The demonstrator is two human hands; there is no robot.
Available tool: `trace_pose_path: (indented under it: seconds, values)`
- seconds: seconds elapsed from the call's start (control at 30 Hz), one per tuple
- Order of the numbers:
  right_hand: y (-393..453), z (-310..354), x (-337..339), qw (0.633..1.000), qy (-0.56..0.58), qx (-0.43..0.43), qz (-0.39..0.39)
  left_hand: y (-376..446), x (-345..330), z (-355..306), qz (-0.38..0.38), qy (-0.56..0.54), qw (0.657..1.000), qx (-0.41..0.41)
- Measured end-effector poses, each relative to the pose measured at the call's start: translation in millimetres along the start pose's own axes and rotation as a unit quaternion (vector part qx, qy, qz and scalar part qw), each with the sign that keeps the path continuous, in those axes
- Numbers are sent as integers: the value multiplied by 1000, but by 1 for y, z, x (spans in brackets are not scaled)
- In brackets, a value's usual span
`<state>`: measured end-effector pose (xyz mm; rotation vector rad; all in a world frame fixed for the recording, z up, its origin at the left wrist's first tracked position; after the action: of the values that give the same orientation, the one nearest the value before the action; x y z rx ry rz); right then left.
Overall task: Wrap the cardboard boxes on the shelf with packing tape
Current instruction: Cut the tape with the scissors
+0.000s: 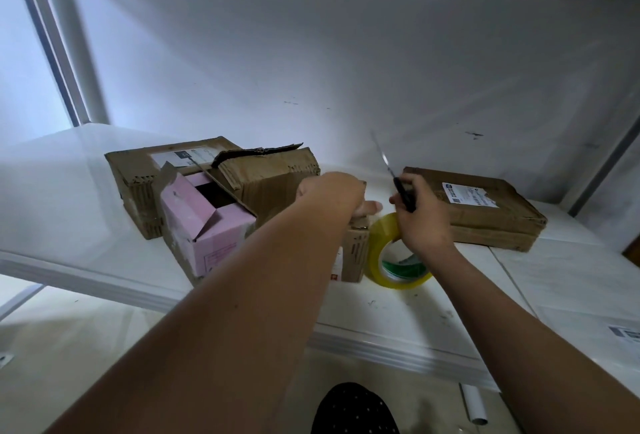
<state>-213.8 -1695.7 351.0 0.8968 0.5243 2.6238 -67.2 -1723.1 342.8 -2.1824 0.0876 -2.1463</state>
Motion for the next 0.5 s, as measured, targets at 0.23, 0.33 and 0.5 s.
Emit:
trace_pose_path:
  seconds: [0.23, 0.33, 0.5]
  values:
    - [-8, -11, 11, 997, -53, 11, -50, 9, 21, -25, -137, -38, 981, -135]
    - [-8, -15, 11, 996, -65, 5, -60, 7, 10, -37, -155, -142, 956, -204]
    - [-6, -9, 2, 995, -81, -1, -51, 14, -5, -19, -119, -162, 963, -177]
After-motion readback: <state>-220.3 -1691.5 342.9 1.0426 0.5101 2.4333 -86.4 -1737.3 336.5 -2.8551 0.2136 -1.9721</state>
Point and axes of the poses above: each hand's wrist, its own y-axis towards the middle knuckle, its own x-axis out of the back of the hand, z = x × y, the point moved 9 cm from there along y, towards the middle knuckle, and after that the axes turned 5 degrees about -z, right-handed, at the moved point
